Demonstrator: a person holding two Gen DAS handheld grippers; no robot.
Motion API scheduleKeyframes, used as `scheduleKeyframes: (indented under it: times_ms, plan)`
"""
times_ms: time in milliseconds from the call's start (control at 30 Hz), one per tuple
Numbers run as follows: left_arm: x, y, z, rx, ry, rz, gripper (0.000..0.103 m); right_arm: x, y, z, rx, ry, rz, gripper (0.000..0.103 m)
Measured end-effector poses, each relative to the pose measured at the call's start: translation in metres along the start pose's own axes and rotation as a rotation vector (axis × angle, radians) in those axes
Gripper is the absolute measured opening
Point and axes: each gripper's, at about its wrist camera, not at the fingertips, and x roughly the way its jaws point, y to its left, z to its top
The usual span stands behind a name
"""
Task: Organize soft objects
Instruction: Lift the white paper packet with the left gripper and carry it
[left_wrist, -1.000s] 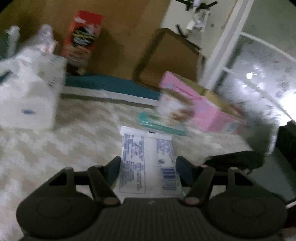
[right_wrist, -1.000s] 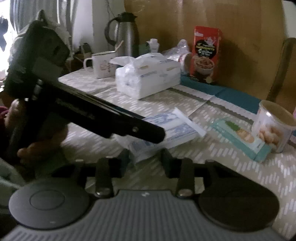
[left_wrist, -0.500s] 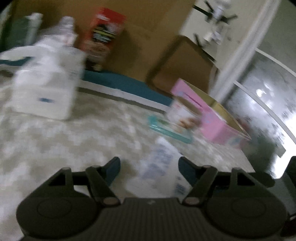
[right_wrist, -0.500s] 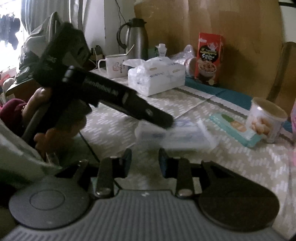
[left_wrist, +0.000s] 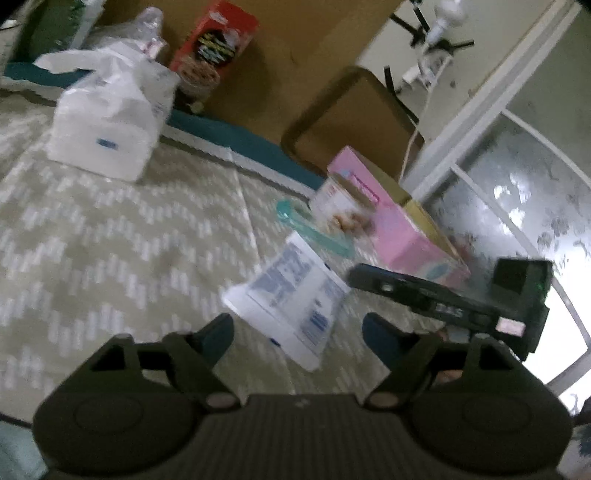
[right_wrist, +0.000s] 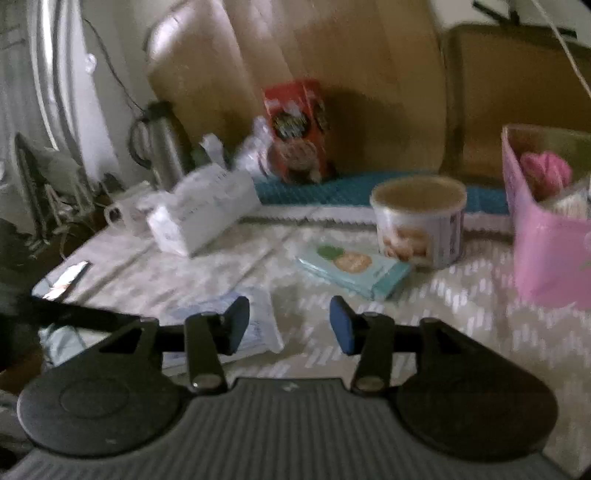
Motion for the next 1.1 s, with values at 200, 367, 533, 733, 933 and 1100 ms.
scheduleKeyframes:
  times_ms: [200,367,533,733,933,1100]
  plan:
    - [0.005,0.001,0.001,-0.01,0.007,0.002,0.068,0.003,0.007,-0.016,0.017,0.109,0.159,0.031]
    - [0.005,0.006,0.005,-0.028,0.002,0.01,0.072,-0.029,0.021,-0.028,-0.079,0.096,0.233,0.036]
    - [0.005,-0.005,0.005,0.008,0.0,0.021,0.083,-0.037,0.016,-0.024,-0.095,0.031,0.165,0.057]
    - [0.004,-0.007,0.005,0.013,-0.003,0.013,0.089,-0.02,0.031,-0.029,-0.227,0.063,0.155,0.067]
    - [0.021,-0.018,0.001,0.066,0.024,0.006,0.079,0.003,0.054,-0.041,-0.318,0.057,0.067,0.054]
    - [0.029,-0.029,0.007,0.097,0.043,-0.02,0.079,-0.004,0.051,-0.036,-0.289,0.02,0.053,0.05]
